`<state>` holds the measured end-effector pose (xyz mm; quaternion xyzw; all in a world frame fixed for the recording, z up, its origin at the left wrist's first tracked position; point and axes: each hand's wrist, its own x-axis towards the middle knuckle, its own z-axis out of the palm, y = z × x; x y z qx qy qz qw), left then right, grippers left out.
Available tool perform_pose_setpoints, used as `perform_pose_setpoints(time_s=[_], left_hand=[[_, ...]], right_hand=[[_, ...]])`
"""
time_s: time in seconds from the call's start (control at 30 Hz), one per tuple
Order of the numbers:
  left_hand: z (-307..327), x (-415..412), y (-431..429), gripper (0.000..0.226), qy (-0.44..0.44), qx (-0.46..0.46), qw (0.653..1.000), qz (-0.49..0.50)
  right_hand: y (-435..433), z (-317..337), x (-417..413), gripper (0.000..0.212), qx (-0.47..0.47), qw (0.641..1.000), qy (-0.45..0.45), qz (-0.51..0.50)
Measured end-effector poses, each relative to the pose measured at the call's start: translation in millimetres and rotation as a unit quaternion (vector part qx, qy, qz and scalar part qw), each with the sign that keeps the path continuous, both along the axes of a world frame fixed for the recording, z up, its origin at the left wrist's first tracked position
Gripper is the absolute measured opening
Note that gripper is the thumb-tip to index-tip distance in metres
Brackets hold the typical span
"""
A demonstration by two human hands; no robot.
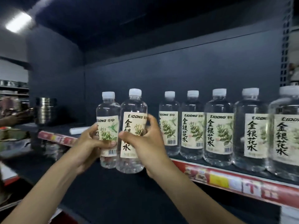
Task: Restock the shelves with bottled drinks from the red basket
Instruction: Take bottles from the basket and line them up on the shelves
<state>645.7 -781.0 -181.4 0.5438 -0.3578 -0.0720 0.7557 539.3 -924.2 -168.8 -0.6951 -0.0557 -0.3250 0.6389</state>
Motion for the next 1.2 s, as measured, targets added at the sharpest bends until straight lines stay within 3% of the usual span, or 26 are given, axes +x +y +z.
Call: perform_pose_setpoints(time_s=[0.13, 0.3, 0.5, 0.77, 0.97, 1.03, 1.1, 1.13, 1.2], left_hand=[[20, 44, -32, 0.110, -0.014, 0.008, 1.000, -0.020], [32, 89, -64, 0.071, -0.004, -0.017, 1.000, -0.026], [17, 125, -83, 0.074, 0.027, 0.003, 0.998, -0.050], [4, 136, -88, 0.078, 0.027, 0.014, 0.994, -0.107], [-3, 129, -86, 0.057, 0.004, 0.040, 0.995, -0.090], [-3, 120, -87, 0.057, -0.003, 0.033, 0.997, -0.067], [-8, 108, -87, 0.054, -0.045, 0.018, 0.998, 0.031], [-13, 101, -87, 0.053, -0.090, 0.014, 0.987, 0.132], [-23, 83, -89, 0.053, -0.201, 0.027, 0.926, 0.319]], right_hand=[[-18, 12, 33, 0.076, -0.041, 0.996, -0.023, -0.074], [-29, 10, 79, 0.083, -0.022, 0.992, -0.042, -0.120], [-35, 1, 111, 0.096, -0.036, 0.984, 0.007, -0.176], [-35, 5, 106, 0.095, -0.104, 0.963, 0.086, -0.235], [-28, -1, 101, 0.099, -0.162, 0.937, 0.121, -0.283], [-30, -6, 93, 0.097, -0.169, 0.942, 0.133, -0.259], [-25, -11, 82, 0.099, -0.167, 0.951, 0.129, -0.225], [-24, -16, 77, 0.101, -0.169, 0.959, 0.118, -0.196], [-18, -28, 59, 0.100, -0.168, 0.971, 0.112, -0.123]])
